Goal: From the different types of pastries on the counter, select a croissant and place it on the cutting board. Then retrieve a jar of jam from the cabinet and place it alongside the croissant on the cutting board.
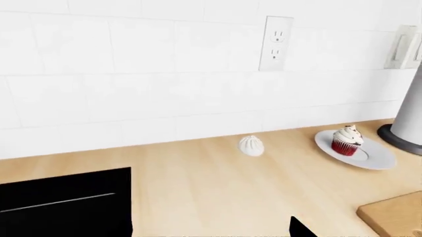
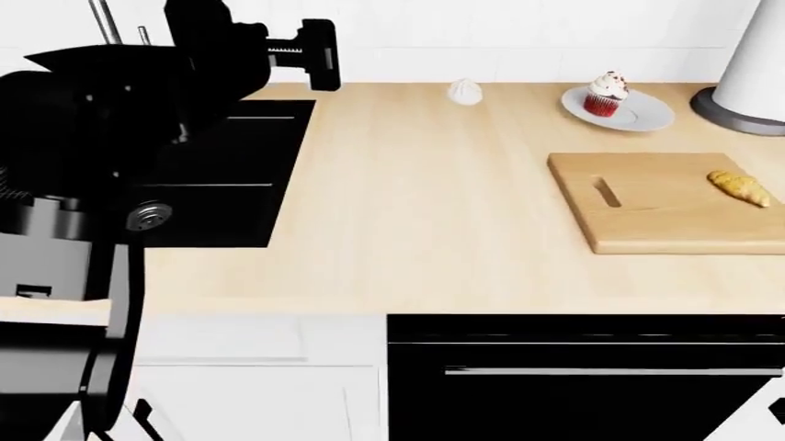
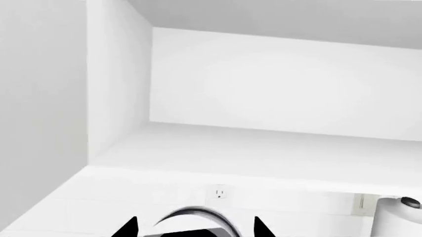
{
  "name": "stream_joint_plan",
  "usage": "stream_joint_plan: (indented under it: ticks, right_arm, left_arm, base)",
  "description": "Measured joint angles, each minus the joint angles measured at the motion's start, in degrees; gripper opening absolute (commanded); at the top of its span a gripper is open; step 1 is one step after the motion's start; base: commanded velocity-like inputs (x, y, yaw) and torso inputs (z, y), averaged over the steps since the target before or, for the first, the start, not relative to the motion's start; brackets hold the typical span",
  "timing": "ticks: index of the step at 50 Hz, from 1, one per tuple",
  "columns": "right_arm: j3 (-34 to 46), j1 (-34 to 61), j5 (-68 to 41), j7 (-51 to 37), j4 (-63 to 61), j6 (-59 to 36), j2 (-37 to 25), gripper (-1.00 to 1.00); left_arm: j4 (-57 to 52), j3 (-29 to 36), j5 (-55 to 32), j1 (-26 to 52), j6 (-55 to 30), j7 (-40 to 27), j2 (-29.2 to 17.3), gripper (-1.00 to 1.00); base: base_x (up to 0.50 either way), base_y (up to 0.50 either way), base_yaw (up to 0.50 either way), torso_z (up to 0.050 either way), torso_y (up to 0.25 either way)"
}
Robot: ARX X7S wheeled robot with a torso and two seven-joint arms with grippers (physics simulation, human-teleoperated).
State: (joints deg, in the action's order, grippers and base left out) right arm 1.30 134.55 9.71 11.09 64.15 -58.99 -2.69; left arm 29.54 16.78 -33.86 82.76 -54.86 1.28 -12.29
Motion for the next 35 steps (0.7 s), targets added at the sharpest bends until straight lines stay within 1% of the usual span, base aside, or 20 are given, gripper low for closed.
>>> stream_joint_plan:
  ticks: [19, 35]
  right_arm:
    - [0.08, -0.11, -0.05, 5.1, 0.29, 1.5, -0.08, -1.0]
    - [-0.08, -0.1, -1.2, 5.78, 1.35, 9.46, -0.27, -1.0]
  left_arm:
    - [-1.45, -0.63, -1.27, -0.45, -1.08, -1.11, 0.27, 1.0]
    - [-2.79, -1.04, -2.28, -1.07, -1.7, -1.79, 0.22, 1.0]
  base:
    - [0.0, 0.0, 0.0, 0.0, 0.0]
    - [0.0, 0.0, 0.0, 0.0, 0.0]
